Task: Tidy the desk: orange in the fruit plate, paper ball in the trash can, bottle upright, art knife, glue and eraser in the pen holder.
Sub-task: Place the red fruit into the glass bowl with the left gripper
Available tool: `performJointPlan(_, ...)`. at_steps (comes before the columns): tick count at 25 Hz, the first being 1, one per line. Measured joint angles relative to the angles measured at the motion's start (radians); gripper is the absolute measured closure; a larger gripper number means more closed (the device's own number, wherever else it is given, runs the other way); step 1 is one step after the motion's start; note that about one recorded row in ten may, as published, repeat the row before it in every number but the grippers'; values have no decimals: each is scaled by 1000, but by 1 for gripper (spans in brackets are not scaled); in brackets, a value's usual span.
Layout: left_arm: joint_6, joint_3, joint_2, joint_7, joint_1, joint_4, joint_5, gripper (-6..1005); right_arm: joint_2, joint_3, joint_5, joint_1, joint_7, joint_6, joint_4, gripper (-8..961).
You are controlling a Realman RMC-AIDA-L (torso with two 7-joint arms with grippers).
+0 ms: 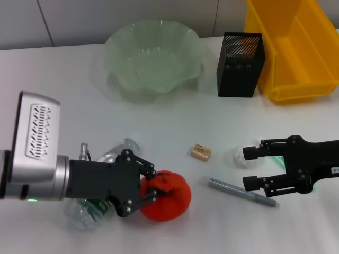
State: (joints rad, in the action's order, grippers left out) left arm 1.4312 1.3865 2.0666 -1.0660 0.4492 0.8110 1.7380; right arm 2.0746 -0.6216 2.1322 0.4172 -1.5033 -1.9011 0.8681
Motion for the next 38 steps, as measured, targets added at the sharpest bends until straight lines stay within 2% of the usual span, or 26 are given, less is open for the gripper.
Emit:
performJointPlan(2, 88, -56, -2, -43, -3, 46, 3, 793, 0, 4, 0, -3, 0, -3, 0, 175)
performJointPlan(5, 134, -102, -2, -83, -1, 75, 6, 819, 0, 7, -2, -7, 0, -7, 0, 176)
performJointPlan(9, 132, -165, 1, -170, 21, 106, 0, 840, 1, 8, -16, -15, 0, -37, 2, 176)
performJointPlan(13, 65, -178, 4, -244, 58, 100, -3, 861, 0, 13, -42, -43, 8, -70, 24, 176)
performJointPlan(16, -84, -166, 8, -302, 111, 62, -34, 884, 0, 16, -58, -66, 19, -73, 37, 176)
performJointPlan(19, -153, -165, 9, -311, 145, 19, -71, 910, -3, 25, -64, -84, 30, -81, 43, 175)
performJointPlan(22, -279, -163, 11, -309, 194, -42, -148, 924, -4, 69, -66, -106, 39, -93, 76, 175)
performJointPlan(23, -279, -163, 11, -309, 194, -42, -148, 929, -4, 69, -66, -106, 39, -93, 76, 175)
performJointPlan(26, -400, -120, 13, -306, 215, -64, -226, 939, -1, 117, -69, -116, 45, -113, 105, 175)
performJointPlan(27, -477, -75, 13, -295, 221, -73, -282, 939, 0, 151, -77, -122, 48, -129, 118, 175)
performJointPlan(31, -571, -8, 13, -258, 224, -79, -367, 940, 0, 197, -82, -125, 49, -137, 128, 175)
performJointPlan(35, -724, 107, 14, -195, 232, -85, -526, 941, 0, 249, -90, -126, 50, -137, 128, 175)
performJointPlan(37, -724, 107, 14, -195, 232, -85, -526, 941, 0, 254, -92, -126, 50, -137, 124, 175)
performJointPlan(38, -778, 141, 14, -190, 244, -91, -563, 941, 0, 254, -92, -126, 50, -137, 124, 175)
